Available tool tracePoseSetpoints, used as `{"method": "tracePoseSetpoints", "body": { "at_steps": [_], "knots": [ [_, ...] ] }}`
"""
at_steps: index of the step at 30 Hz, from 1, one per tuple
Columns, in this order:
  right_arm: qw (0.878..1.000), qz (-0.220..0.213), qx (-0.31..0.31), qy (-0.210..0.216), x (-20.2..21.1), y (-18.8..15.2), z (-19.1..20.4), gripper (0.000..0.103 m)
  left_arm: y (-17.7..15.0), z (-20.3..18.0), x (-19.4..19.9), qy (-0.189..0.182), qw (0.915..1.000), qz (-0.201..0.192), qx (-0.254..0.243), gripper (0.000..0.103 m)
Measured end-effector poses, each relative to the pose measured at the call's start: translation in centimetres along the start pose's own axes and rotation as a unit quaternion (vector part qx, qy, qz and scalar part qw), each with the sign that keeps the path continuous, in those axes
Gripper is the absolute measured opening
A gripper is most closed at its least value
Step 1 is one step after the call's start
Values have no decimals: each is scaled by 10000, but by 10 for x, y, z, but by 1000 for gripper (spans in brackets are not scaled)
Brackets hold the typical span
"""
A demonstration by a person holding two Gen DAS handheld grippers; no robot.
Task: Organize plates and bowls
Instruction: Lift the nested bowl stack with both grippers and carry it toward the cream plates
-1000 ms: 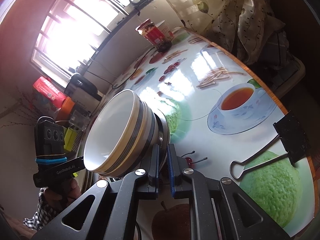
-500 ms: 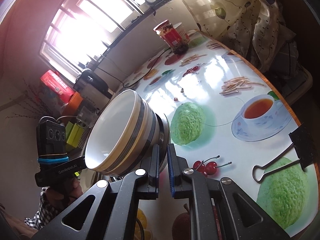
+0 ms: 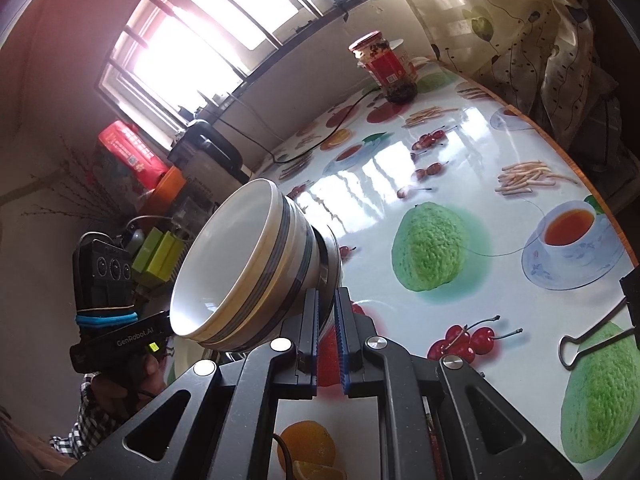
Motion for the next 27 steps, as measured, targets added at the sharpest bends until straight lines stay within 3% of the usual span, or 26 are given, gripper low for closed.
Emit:
{"method": "tracePoseSetpoints", "body": {
  "at_steps": [27],
  "knots": [
    [9942, 592, 677, 596, -69, -9, 91, 11, -35, 79, 84, 548, 9947, -548, 681, 12]
  ]
}}
Point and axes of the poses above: each gripper's, at about its wrist camera, not at the fingertips, and x roughly against the way its jaws point, z to its left, y to its top, the point moved 4 cm from there along -x, roughly the way its jaws point, and after that the axes turned 6 degrees about z, right-handed, at the moved point
